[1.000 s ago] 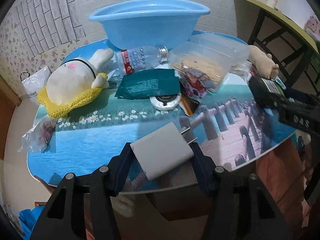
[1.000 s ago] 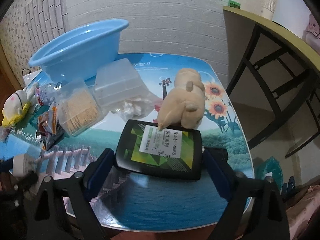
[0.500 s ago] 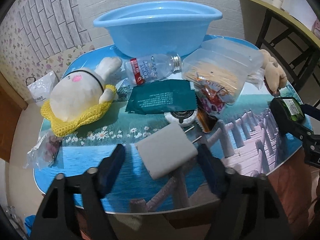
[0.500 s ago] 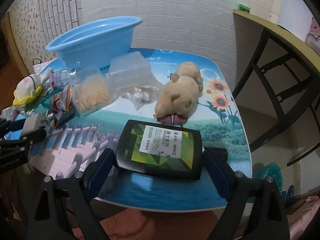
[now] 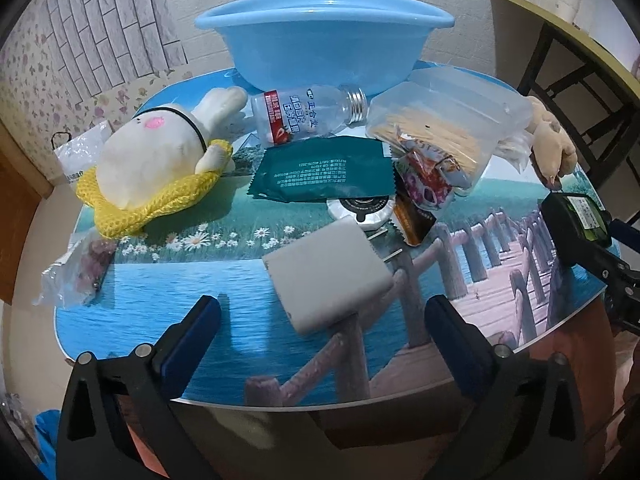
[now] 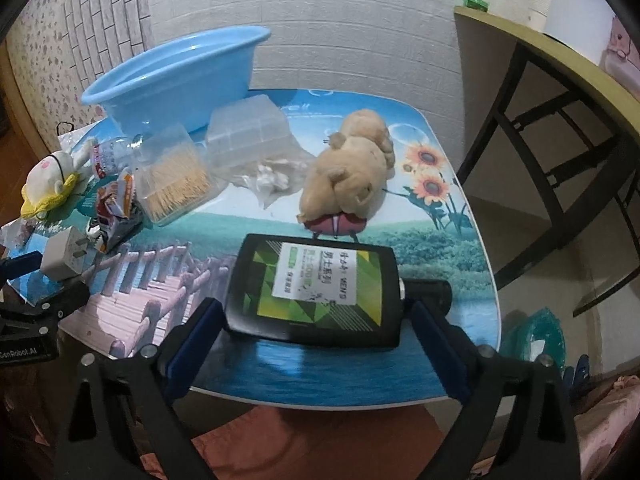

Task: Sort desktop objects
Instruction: 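Lift the white charger with the left gripper while the right gripper holds the black bottle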

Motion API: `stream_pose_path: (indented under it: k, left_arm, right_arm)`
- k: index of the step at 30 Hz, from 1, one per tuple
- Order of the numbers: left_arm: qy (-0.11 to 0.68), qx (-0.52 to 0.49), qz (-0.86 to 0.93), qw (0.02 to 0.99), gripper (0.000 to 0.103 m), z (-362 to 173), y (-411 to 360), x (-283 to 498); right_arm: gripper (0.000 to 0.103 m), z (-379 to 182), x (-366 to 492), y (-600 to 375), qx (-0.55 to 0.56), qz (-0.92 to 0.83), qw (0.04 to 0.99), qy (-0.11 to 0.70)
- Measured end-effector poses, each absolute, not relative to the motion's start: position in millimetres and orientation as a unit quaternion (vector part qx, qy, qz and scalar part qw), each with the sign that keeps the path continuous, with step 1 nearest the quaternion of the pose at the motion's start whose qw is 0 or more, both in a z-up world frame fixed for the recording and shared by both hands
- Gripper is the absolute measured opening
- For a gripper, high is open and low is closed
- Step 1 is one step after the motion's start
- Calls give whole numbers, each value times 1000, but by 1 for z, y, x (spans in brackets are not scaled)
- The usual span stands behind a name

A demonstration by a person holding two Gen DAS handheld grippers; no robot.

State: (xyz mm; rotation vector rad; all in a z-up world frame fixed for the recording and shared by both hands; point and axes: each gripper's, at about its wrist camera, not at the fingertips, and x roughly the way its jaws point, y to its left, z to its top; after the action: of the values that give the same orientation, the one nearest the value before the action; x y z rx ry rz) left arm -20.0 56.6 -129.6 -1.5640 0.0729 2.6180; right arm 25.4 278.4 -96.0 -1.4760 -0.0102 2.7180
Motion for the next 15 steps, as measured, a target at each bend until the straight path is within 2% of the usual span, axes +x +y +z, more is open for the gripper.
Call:
stream_pose_path:
  k: [5, 15]
  left_arm:
    - [22, -502, 863, 47, 103, -132, 57, -19]
    - [22, -494, 868, 49, 103, -132, 57, -19]
  right_arm:
    - [101, -99, 23, 281, -477, 878, 27, 2]
    - [102, -103, 13, 282, -457, 889, 21, 29]
